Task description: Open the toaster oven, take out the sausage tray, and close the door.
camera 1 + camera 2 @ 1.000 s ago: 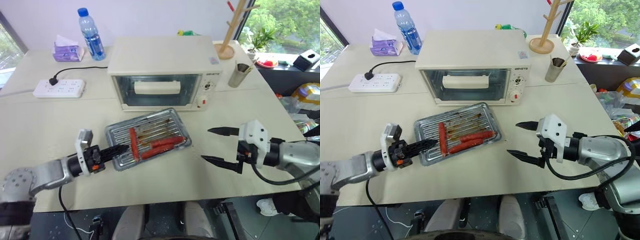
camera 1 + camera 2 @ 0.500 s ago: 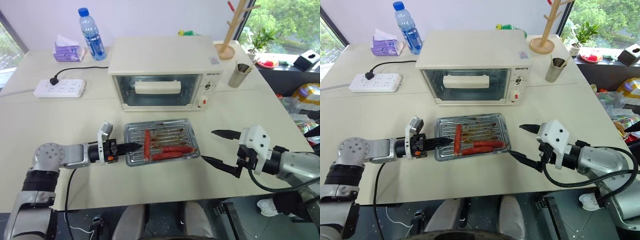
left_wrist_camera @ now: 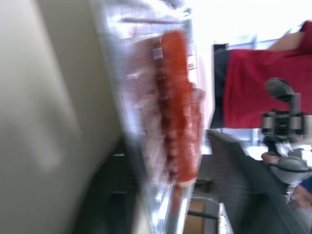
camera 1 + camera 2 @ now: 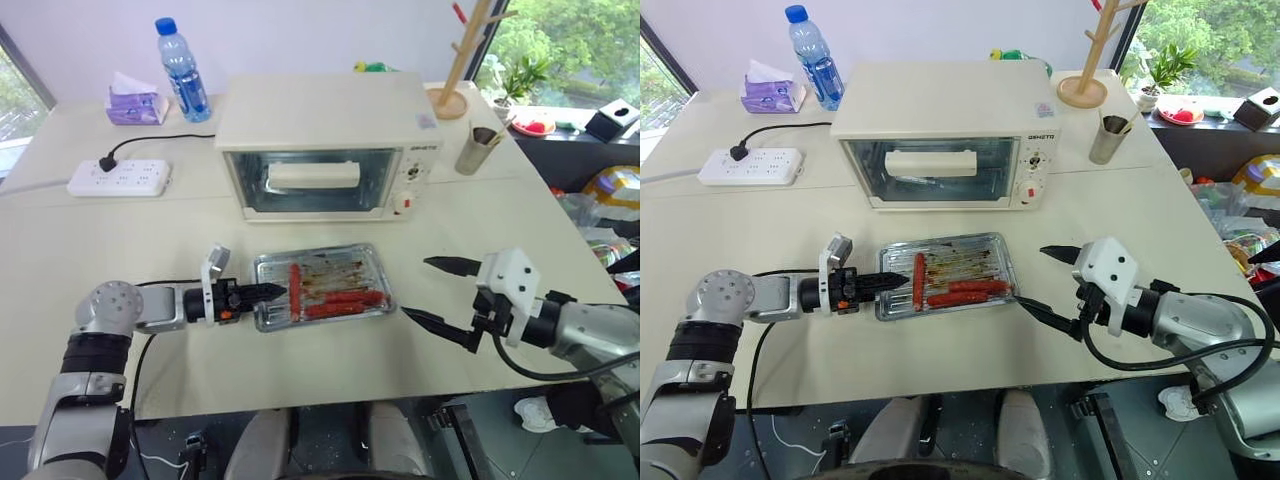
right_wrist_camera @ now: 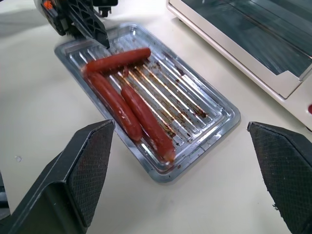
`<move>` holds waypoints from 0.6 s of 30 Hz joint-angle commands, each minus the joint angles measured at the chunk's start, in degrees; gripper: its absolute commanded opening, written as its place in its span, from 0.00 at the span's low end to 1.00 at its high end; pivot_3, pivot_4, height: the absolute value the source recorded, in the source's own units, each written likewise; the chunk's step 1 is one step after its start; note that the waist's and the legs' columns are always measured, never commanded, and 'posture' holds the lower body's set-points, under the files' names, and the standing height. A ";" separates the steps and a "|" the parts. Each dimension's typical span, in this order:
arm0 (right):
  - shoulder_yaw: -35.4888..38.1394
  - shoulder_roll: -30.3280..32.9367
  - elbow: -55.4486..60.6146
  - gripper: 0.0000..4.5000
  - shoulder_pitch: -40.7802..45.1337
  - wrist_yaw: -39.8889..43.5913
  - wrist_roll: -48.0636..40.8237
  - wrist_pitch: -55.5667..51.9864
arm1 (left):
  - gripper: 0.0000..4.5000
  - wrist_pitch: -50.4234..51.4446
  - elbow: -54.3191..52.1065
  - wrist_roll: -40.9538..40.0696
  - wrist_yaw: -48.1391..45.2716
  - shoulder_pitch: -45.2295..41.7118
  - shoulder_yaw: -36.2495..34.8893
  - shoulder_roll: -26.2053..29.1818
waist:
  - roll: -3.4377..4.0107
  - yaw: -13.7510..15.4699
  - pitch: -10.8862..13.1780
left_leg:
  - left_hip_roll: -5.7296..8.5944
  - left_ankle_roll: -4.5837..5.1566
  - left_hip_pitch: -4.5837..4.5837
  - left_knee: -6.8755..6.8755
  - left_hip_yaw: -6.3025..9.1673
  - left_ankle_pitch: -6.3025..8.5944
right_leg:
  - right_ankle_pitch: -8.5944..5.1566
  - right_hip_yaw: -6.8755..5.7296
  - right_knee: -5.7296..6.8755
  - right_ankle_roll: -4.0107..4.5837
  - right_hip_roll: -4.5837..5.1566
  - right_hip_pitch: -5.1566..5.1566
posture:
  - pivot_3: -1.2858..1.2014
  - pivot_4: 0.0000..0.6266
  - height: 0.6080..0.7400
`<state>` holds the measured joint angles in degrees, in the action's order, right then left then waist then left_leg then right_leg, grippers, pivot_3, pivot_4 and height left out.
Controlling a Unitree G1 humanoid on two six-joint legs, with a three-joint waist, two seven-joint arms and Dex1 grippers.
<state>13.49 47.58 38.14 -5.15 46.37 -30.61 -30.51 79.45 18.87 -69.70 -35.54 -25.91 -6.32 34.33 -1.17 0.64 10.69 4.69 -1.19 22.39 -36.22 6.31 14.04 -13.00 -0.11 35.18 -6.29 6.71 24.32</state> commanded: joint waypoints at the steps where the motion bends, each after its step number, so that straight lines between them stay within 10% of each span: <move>1: 0.03 -0.47 0.56 1.00 1.00 -0.27 -0.22 0.92 | 0.95 -0.89 -1.30 3.83 -1.11 2.38 -3.71 4.46 | 0.00 -0.05 0.00 | -0.02 -0.01 0.00 0.00 0.01 0.00 | 0.00 0.00 0.01 0.00 -0.01 0.00 | 0.52 0.24 0.99; 18: -0.57 4.35 -10.69 1.00 10.04 10.88 -4.30 0.19 | 0.98 -37.35 -29.69 24.38 -35.50 28.39 -18.74 34.27 | 0.10 0.21 0.15 | -0.33 -0.14 0.25 0.04 -0.21 0.08 | 0.02 -0.06 -0.23 0.18 0.14 0.15 | 0.52 0.24 0.99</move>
<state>12.03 50.72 28.13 3.78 54.80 -33.28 -30.47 43.82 -8.51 -45.45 -68.24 3.63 -21.50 66.75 -1.07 0.86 10.85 4.36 -1.33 22.71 -36.21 6.07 14.12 -12.99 -0.23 34.94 -6.11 6.87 24.47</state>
